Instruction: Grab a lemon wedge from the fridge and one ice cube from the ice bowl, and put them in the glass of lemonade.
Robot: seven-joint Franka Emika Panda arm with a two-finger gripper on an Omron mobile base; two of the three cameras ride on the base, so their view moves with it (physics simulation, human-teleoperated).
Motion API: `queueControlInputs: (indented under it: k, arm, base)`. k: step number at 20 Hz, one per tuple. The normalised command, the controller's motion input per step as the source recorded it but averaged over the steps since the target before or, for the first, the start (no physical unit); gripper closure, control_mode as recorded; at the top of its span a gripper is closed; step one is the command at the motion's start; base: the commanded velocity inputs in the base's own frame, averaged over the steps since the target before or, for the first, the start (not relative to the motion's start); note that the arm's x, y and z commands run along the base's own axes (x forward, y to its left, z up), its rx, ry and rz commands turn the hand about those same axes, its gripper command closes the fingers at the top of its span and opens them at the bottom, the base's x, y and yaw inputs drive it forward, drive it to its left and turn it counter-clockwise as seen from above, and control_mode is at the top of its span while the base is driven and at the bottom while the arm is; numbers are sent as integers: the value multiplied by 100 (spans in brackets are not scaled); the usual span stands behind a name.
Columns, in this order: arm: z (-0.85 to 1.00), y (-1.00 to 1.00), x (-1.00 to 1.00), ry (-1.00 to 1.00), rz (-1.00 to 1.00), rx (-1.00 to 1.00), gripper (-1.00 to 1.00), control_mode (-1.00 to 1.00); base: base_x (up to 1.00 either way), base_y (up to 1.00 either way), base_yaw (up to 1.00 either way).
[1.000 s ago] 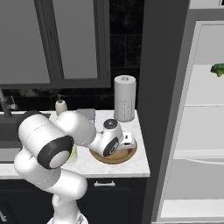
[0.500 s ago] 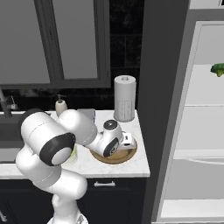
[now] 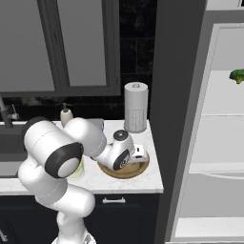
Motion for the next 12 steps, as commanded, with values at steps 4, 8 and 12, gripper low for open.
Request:
queueControlInputs:
  k: [4,8,12]
  arm:
    - [-12,0,0,0,0,0,100,-100]
    - [-2,0,0,0,0,0,100,-100]
    - [-1,0,0,0,0,0,100,-100]
  base:
    - [0,0,0]
    - [0,0,0]
    - [0,0,0]
